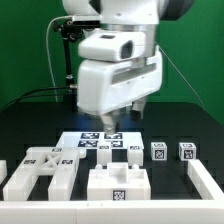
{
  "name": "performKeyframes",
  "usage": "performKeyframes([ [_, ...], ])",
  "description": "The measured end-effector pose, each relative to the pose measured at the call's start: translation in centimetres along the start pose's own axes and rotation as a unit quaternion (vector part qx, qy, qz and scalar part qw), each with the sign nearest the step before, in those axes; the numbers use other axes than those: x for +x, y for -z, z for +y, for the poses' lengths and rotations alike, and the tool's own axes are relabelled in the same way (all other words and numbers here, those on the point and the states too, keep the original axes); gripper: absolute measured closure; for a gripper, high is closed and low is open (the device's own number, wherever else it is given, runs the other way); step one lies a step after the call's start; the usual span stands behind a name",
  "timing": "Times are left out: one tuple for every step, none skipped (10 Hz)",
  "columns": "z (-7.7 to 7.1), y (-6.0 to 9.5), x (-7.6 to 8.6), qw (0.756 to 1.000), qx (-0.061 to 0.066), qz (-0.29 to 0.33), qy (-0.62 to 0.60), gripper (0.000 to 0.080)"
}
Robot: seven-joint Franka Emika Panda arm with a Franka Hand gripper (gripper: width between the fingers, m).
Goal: Assemble chair
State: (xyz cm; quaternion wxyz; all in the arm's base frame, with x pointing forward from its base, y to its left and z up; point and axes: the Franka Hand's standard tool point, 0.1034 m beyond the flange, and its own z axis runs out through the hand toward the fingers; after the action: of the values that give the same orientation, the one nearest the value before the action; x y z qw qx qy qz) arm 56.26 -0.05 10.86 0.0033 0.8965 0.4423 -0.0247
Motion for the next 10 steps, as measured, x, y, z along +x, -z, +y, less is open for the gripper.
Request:
performKeyframes([
  [-0.3, 0.0, 0.3, 1.000, 0.001, 0.000, 0.004, 0.0149],
  [-0.4, 0.0, 0.5, 0.999, 0.002, 0.002, -0.049, 0.0149],
  [-0.4, -0.1, 0.4, 0.999, 0.002, 0.001, -0.042, 0.0149],
  [-0.3, -0.1, 0.2, 0.999, 0.002, 0.001, -0.049, 0.0149],
  [0.6, -0.2, -0.4, 0.994, 0.002, 0.002, -0.112, 0.0149],
  [1.3, -0.4, -0.4, 0.986, 0.007, 0.007, -0.167, 0.0149],
  [1.5, -0.8, -0.1, 0.970, 0.022, 0.018, -0.243, 0.0149],
  [2.1, -0.8, -0.5, 0.961, 0.059, 0.018, -0.270, 0.0149],
  [2.9, -0.5, -0.3, 0.956, 0.049, 0.031, -0.287, 0.0149],
  [2.6, -0.7, -0.2, 0.942, 0.052, 0.028, -0.330, 0.0149],
])
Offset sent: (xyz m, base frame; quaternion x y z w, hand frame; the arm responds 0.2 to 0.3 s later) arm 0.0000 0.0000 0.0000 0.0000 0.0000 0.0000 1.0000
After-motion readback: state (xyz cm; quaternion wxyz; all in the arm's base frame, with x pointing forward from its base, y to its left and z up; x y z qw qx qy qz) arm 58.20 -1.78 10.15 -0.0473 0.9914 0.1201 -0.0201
